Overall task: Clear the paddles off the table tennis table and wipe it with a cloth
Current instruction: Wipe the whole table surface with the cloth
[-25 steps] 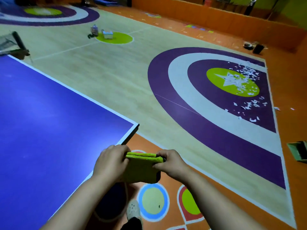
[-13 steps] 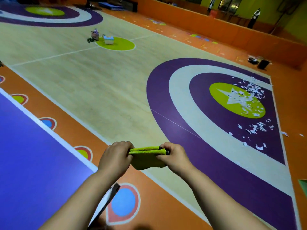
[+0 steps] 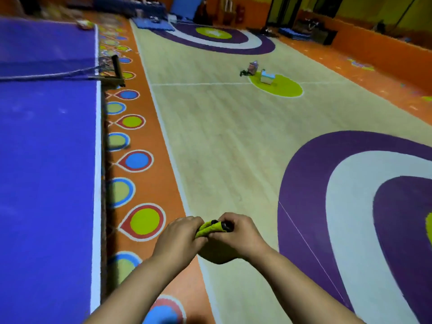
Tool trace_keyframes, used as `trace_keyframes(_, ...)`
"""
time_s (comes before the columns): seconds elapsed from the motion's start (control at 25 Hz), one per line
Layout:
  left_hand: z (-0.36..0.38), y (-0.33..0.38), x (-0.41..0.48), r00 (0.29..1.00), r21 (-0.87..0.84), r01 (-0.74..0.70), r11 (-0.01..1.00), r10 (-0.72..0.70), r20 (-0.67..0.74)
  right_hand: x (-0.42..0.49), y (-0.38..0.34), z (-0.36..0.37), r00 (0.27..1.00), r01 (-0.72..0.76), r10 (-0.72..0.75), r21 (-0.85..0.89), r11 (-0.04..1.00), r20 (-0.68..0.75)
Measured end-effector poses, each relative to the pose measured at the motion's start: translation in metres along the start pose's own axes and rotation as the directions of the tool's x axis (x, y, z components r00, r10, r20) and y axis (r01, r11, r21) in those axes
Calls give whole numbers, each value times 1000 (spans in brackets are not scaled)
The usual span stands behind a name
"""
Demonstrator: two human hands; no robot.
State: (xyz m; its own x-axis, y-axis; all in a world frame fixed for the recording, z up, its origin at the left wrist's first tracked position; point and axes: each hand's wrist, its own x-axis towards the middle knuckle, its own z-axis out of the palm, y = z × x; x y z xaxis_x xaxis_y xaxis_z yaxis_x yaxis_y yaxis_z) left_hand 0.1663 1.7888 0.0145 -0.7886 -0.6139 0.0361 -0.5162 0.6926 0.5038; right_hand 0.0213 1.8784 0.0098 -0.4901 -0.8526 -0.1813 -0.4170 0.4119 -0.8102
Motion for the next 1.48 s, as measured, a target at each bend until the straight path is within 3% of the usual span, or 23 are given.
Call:
trace_keyframes(0.12, -11, -23, 17, 972, -52, 203, 978, -207, -114, 63, -13, 10, 968, 109, -120, 60, 992, 218)
trace_keyframes(0.28, -38, -65, 31, 875, -153, 374, 915, -403, -267, 124, -45, 50, 864, 255, -270, 93, 962, 424)
trace_keyframes(0.36, -54, -89, 45, 800, -178, 460, 870, -493, -342, 159, -62, 71, 809, 321, -322, 88, 943, 492)
trace_keyframes(0.48, -77, -129, 61, 689, -264, 542, 798, -602, -404, 208, -83, 100, 782, 374, -333, 31, 927, 527)
trace_keyframes(0.6, -97, -162, 65, 570, -400, 559, 726, -687, -450, 254, -107, 125, 738, 482, -343, -99, 871, 581)
trace_keyframes(0.72, -114, -186, 54, 430, -469, 603, 645, -759, -489, 286, -134, 161, 664, 548, -345, -117, 828, 663)
trace_keyframes(0.92, -116, -212, 15, 80, -574, 679, 458, -823, -562, 306, -179, 236, 444, 592, -355, 28, 805, 823)
trace_keyframes(1.04, -101, -208, -10, -221, -642, 727, 244, -802, -555, 308, -204, 274, 236, 699, -382, 117, 706, 894)
trace_keyframes(1.16, -76, -191, -25, -486, -761, 646, 52, -741, -463, 293, -223, 301, 4, 794, -359, 215, 568, 933)
trace_keyframes(1.32, -40, -153, -39, -725, -887, 438, -144, -641, -253, 250, -219, 328, -240, 844, -250, 329, 424, 938)
trace_keyframes(1.48, 0, -121, -76, -825, -903, 287, -319, -561, -64, 188, -199, 341, -369, 855, -131, 391, 341, 920)
